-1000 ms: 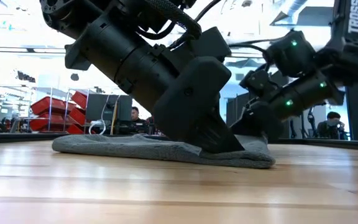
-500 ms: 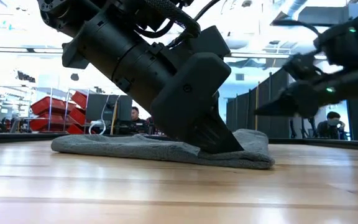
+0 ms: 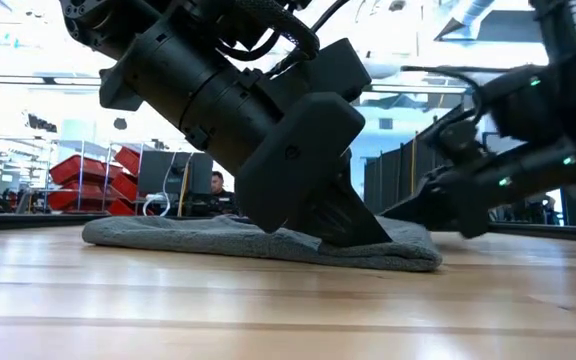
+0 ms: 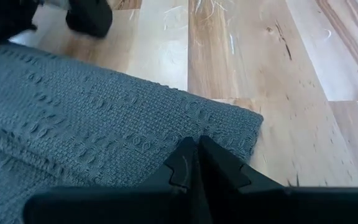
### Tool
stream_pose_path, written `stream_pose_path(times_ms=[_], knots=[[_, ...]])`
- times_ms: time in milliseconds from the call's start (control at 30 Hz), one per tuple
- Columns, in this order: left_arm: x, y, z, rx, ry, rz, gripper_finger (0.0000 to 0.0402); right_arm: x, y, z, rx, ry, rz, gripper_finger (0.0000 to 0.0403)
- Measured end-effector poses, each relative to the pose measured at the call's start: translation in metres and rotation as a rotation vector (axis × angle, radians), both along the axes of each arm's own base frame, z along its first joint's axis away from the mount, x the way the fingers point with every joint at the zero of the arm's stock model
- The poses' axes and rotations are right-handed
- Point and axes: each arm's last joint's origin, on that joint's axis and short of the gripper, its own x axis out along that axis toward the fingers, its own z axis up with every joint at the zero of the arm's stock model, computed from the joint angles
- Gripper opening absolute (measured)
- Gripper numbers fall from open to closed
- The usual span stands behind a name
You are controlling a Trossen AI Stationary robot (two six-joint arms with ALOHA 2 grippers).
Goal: Roll towel
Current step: Roll the gray towel
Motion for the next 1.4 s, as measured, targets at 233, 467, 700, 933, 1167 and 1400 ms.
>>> stream_pose_path(times_ms=[233,467,700,933,1167,1400], knots=[[-0.002,-0.004,0.0,0.006,0.007,-0.014,0.0015,0.018,0.0,0.002,-0.05,-0.035,0.014,0.0],[-0.002,-0.004,-0.001,0.001,0.008,-0.01,0.0015,0.02,-0.006,-0.004,-0.011,0.032,0.011,0.0],[-0.002,-0.004,0.0,-0.024,0.003,0.01,0.0015,0.018,-0.014,-0.009,0.089,0.055,-0.026,0.0],[-0.001,-0.011,0.013,-0.049,-0.017,0.012,0.0015,0.017,-0.012,-0.01,0.105,0.065,-0.02,0.0],[-0.001,-0.021,0.035,-0.062,0.043,-0.009,0.0015,0.017,-0.011,-0.01,0.101,0.072,-0.017,0.0],[-0.001,-0.005,0.088,-0.004,-0.019,-0.048,0.0015,0.012,-0.011,0.002,0.055,0.082,0.001,0.0]])
